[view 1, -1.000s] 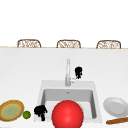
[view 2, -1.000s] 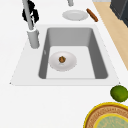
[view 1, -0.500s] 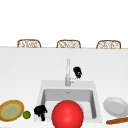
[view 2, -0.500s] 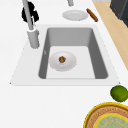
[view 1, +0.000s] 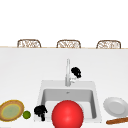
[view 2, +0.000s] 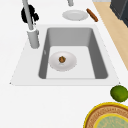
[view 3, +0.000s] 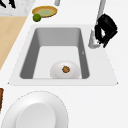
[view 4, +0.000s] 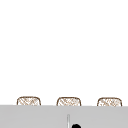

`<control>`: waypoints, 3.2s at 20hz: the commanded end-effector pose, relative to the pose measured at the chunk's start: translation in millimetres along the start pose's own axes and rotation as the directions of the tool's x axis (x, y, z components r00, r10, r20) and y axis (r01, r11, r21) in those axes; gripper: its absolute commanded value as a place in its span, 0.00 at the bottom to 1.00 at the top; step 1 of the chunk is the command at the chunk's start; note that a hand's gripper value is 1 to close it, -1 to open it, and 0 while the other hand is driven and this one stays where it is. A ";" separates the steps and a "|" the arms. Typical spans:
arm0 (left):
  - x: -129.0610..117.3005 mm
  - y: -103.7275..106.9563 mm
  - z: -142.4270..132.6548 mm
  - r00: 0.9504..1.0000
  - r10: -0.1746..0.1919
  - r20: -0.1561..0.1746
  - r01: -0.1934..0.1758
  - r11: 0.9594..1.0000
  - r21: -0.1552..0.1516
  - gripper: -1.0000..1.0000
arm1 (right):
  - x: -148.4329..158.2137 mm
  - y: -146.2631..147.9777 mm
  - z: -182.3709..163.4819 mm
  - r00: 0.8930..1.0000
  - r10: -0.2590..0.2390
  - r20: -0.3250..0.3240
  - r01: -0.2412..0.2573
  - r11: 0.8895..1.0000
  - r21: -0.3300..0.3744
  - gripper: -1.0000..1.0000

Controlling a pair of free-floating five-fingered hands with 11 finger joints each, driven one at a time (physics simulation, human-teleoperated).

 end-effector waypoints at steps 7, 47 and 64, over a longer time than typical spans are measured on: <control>0.0 0.0 0.0 1.000 0.000 0.000 0.000 1.000 0.000 0.50 | 28.4 -18.4 14.1 0.971 0.218 -0.098 -0.220 0.976 -0.007 1.00; 0.0 0.0 0.0 1.000 0.000 0.000 0.000 1.000 0.000 0.50 | 9.8 5.2 -5.2 0.997 -0.081 0.006 0.080 0.996 0.035 0.00; 0.0 0.0 0.0 1.000 0.000 0.000 0.000 1.000 0.000 0.50 | -20.5 31.0 -12.5 0.911 -0.271 0.312 0.286 0.958 -0.003 0.00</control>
